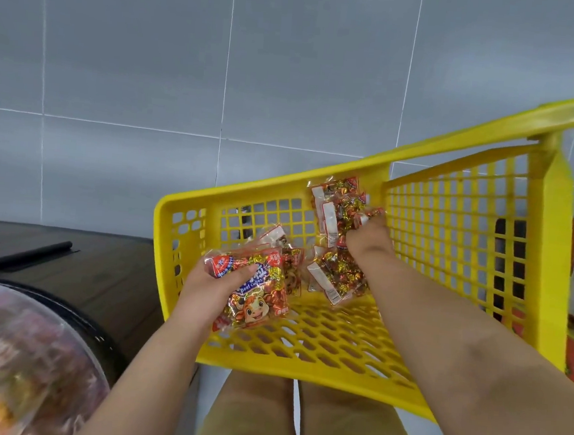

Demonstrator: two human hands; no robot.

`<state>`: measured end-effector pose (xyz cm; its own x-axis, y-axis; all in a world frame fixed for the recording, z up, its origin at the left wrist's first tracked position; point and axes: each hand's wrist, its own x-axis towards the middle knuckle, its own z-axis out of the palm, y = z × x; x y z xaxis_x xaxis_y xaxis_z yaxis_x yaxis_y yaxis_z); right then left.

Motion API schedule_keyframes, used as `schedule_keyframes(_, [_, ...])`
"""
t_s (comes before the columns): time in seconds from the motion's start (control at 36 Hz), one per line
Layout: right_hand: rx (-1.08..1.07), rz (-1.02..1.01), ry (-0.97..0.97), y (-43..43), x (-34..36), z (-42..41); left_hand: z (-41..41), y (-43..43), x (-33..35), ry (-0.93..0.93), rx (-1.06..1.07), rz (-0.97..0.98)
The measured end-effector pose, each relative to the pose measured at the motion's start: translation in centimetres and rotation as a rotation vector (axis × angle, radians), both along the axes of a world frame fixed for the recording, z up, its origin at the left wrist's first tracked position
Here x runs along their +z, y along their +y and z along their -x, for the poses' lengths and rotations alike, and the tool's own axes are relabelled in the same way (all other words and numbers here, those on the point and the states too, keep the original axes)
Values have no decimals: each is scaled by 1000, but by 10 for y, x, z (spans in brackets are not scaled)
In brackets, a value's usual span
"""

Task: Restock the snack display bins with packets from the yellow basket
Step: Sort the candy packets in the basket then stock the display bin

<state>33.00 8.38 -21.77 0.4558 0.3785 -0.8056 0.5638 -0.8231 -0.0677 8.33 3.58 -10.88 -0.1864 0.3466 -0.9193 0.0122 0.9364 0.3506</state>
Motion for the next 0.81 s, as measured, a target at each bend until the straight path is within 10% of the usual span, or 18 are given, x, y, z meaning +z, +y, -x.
schedule_keyframes(0.25, [-201,-280,-35,-7,48,-32,-8,-1,19,12,47,-43])
schedule_keyframes(0.47, [-720,-320,675,-15,163,-31,-22,-5,83,3,144,-135])
schedule_keyframes(0.61, [-588,-210,1099,-25,221,-17,-13,-18,136,24,260,-207])
schedule_keyframes(0.81, [-494,-157,1135,-15,271,47,23,-43,199,51,414,-331])
